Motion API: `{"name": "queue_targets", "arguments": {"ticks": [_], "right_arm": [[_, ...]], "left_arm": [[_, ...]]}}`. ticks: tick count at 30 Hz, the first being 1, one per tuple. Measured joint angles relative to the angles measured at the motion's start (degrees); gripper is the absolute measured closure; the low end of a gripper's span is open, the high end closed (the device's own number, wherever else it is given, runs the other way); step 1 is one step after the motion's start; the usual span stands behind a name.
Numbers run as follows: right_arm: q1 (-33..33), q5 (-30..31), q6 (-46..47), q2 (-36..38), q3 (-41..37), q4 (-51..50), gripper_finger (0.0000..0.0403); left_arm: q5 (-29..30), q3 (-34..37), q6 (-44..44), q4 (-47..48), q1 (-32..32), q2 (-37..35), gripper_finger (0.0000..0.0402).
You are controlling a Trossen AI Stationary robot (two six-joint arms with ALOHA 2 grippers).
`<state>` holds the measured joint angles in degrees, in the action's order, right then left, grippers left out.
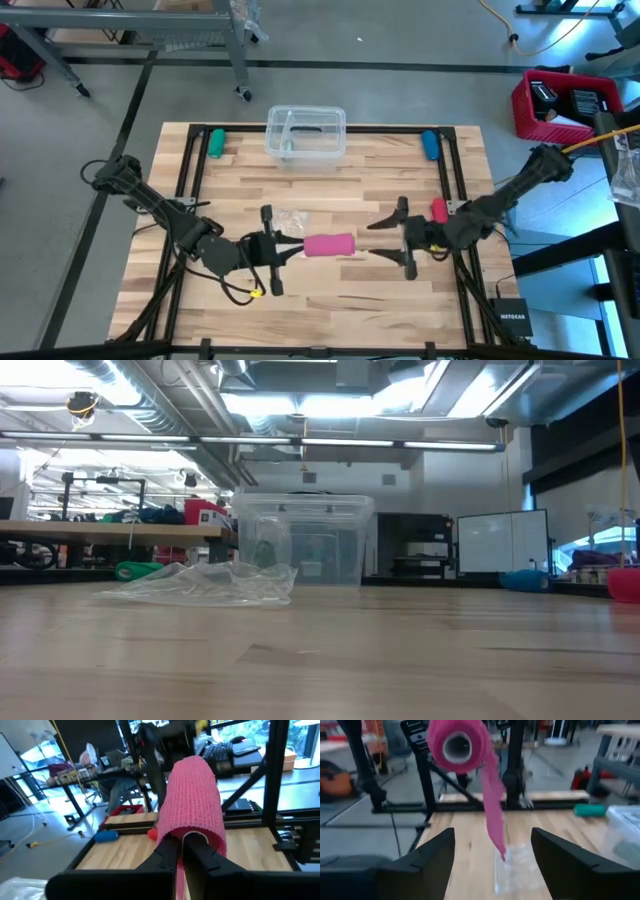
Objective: Roll bandage
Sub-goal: Roll the pink bandage
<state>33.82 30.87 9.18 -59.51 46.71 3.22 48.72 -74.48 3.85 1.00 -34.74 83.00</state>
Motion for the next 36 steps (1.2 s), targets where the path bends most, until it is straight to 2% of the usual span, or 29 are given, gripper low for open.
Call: {"name": "queue_targets", "arguments": {"ticks": [4,8,12,15,19,22,26,31,33,36], "right_arm": [[-0.68,0.4,-6.25,-1.89,-5.98,15.42,0.0139],[-2.34,-0.64,-10.66,-5.24,-6.19,21.49,0.0139],[-4.45,-1.09,-15.37,-7.76,-4.56,22.28,0.0139],[-5.73,-4.4,-15.49,-9.03,-2.53,22.47,0.0139],[-7.48,-5.69,-15.78,-10.51,-0.59,22.1,0.0139],[-8.88,-10.09,-16.48,-11.48,0.23,22.3,0.015],[-9.19,-10.87,-20.16,-12.28,1.04,22.16,0.0214],[-9.09,-9.08,-29.25,-12.23,1.06,24.01,0.0368],[-9.09,-9.43,-32.68,-12.11,1.39,23.77,0.0388],[-9.09,-9.47,-37.35,-12.07,3.02,23.66,0.038]], "left_arm": [[-0.02,0.0,0.74,-0.29,0.6,0.0,0.0396],[-0.44,0.0,0.01,-0.25,1.55,0.02,0.0396],[-2.24,0.0,-0.4,-0.14,2.32,0.04,0.0396],[-2.31,0.0,-0.4,0.02,2.31,0.04,0.0396],[-2.48,0.0,-0.15,0.0,2.27,0.07,0.0396],[-2.48,0.0,-0.35,-0.04,2.16,0.07,0.0396],[-5.02,0.02,-0.41,-0.57,2.16,0.11,0.0396],[-8.23,0.02,-1.46,-1.07,2.1,0.11,0.0396],[-9.38,0.02,-1.91,-1.11,2.12,0.11,0.0396],[-10.16,0.02,-2.54,-1.25,2.12,0.11,0.0396]]}}
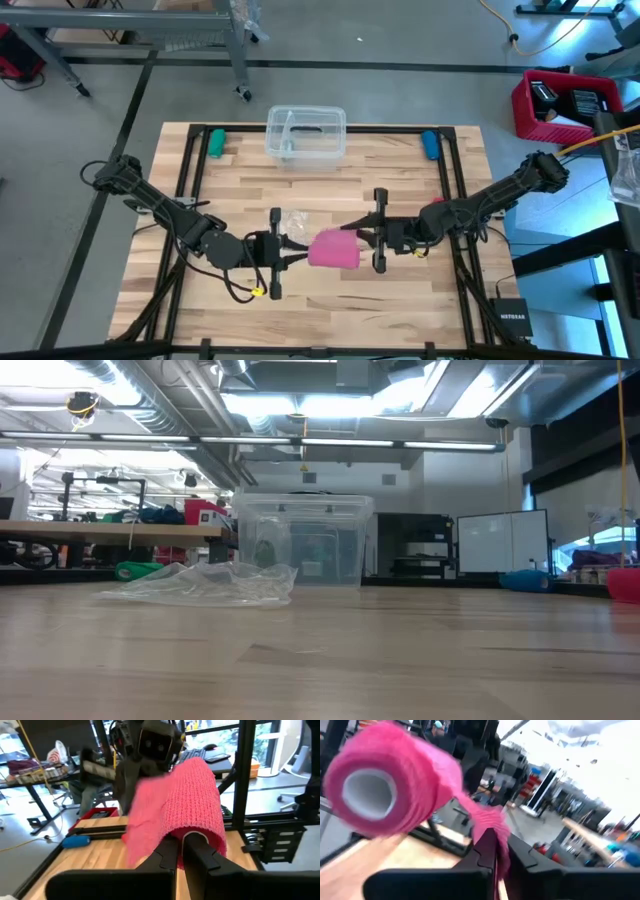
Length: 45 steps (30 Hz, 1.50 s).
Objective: Roll bandage
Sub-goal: Roll the pink bandage
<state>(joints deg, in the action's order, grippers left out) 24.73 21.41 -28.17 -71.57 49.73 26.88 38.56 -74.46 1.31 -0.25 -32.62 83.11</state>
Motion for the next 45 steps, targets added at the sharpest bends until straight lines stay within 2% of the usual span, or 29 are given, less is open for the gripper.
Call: {"name": "queue_targets", "arguments": {"ticks": [6,12,23,27,34,45], "right_arm": [[0.0,0.17,-14.38,0.0,4.14,0.01,0.0394],[0.07,1.52,-21.28,0.34,9.24,-1.08,0.0398],[0.09,2.06,-21.48,0.63,17.64,-12.01,0.0398],[0.0,2.45,-21.67,0.59,20.84,-16.44,0.04],[-0.02,5.53,-19.74,0.59,21.73,-24.1,0.04],[0.0,7.52,-8.97,0.59,21.82,-37.97,0.0377]], "left_arm": [[-1.76,0.0,-1.5,0.19,0.0,0.24,0.0396],[-1.79,0.0,-5.58,6.23,0.0,0.33,0.0396],[-1.02,0.0,-9.86,12.61,0.02,0.91,0.0398],[-4.13,0.0,-9.75,13.05,0.09,2.99,0.0398],[-8.74,0.01,-3.72,8.33,-1.75,3.12,0.0398],[-9.01,0.04,2.78,-0.22,-4.89,-2.04,0.0398]]}}
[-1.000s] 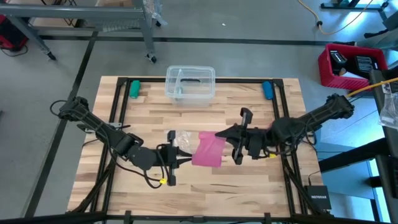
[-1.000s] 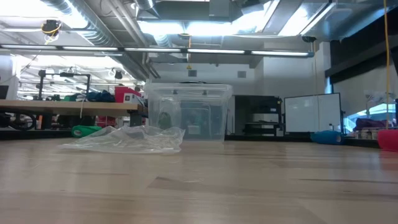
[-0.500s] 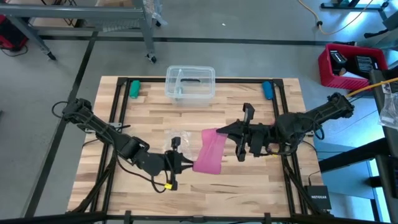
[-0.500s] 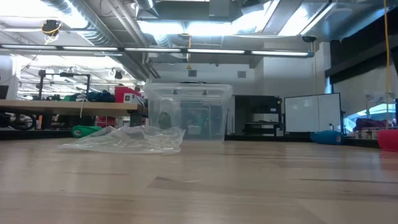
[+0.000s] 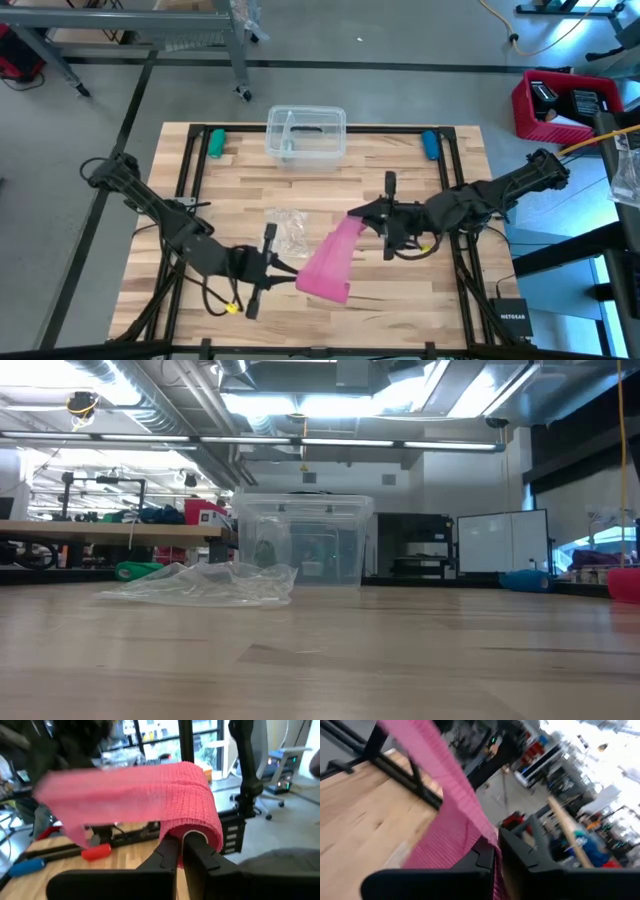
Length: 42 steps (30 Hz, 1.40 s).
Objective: Roll bandage
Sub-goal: Roll the pink bandage
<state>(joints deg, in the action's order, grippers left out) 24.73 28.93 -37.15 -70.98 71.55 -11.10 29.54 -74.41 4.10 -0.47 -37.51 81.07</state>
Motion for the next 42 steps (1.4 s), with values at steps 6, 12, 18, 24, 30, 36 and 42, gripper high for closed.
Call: {"name": "queue_targets", "arguments": {"ticks": [6,12,18,24,30,36,42], "right_arm": [[0.0,0.0,9.99,-0.28,0.04,-3.56,0.0374],[0.0,0.66,17.47,-0.39,0.04,-6.27,0.0323],[-0.02,0.99,20.04,-0.39,0.04,-6.9,0.0238],[-0.02,2.59,20.81,0.76,0.34,-5.4,0.0185],[-0.02,-1.28,26.27,0.76,1.25,-5.5,0.016],[0.0,-4.08,30.77,0.74,1.27,-5.99,0.0157],[0.0,-4.15,33.94,0.74,1.27,-12.54,0.0157]], "left_arm": [[2.74,0.02,4.81,-5.4,0.17,-0.45,0.0398],[9.11,0.02,10.13,-11.0,0.21,-0.48,0.0398],[16.99,0.02,12.89,-12.92,0.77,-0.48,0.0398],[18.07,0.02,11.99,-13.03,2.05,-0.48,0.0398],[18.12,0.02,11.37,-13.05,2.77,-0.48,0.0398],[18.25,0.0,11.35,-13.05,2.79,-0.48,0.0398],[18.25,0.0,11.35,-13.05,2.78,-0.48,0.0398]]}}
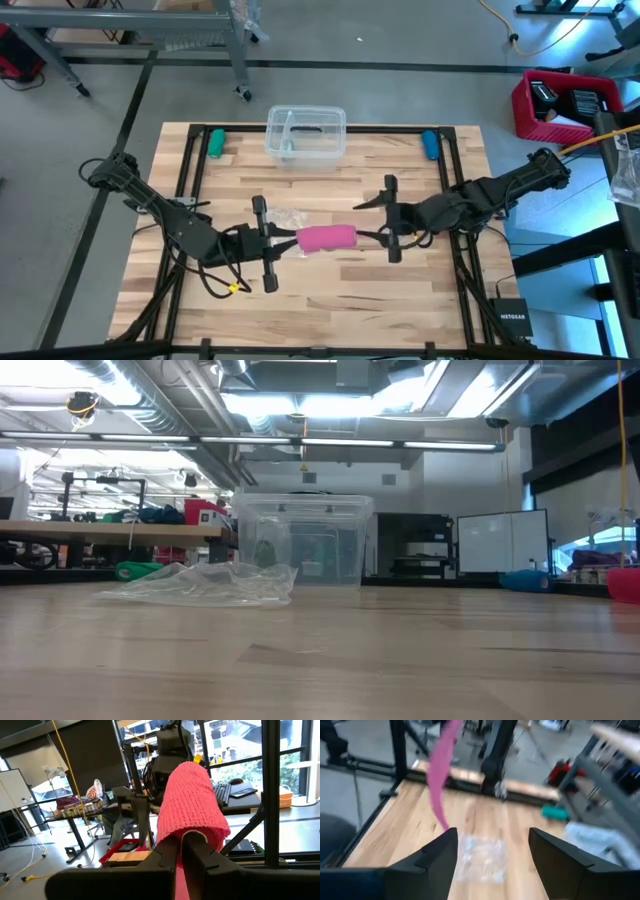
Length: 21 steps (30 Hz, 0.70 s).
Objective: Roll bandage
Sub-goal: Roll the pink bandage
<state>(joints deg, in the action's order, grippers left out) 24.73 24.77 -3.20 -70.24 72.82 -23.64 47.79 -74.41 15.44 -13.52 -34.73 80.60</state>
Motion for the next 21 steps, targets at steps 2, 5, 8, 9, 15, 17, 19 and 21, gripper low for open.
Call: {"name": "queue_targets", "arguments": {"ticks": [2,5,8,9,15,17,19,21], "right_arm": [[0.0,-1.91,3.4,0.0,0.0,-3.49,0.0157],[0.01,-5.12,7.64,-0.33,-0.2,-6.82,0.0157],[1.02,-6.87,9.37,-0.35,-1.39,-5.02,0.0157],[1.64,-6.74,9.21,-0.35,-2.03,-2.7,0.0157],[2.66,-2.25,2.57,-1.81,-6.01,11.8,0.0157],[2.57,-0.95,1.26,-1.7,-5.85,15.04,0.0157],[2.58,-0.81,0.29,-1.39,-4.97,17.51,0.0157],[2.68,-1.3,-0.4,-1.31,-3.84,18.71,0.0157]], "left_arm": [[0.0,0.0,0.0,0.0,0.0,0.0,0.0398],[0.0,0.0,-0.01,0.02,0.01,0.0,0.0398],[0.0,-0.01,-0.02,0.01,0.01,0.0,0.0398],[0.0,-0.01,-0.02,0.02,0.01,0.0,0.0398],[0.0,-0.02,-0.17,0.03,0.01,0.0,0.0398],[0.0,-0.04,-0.28,0.03,0.01,0.0,0.0398],[0.0,-0.04,-0.37,0.04,0.01,0.0,0.0398],[0.0,-0.04,-0.21,0.06,0.01,0.0,0.0398]]}}
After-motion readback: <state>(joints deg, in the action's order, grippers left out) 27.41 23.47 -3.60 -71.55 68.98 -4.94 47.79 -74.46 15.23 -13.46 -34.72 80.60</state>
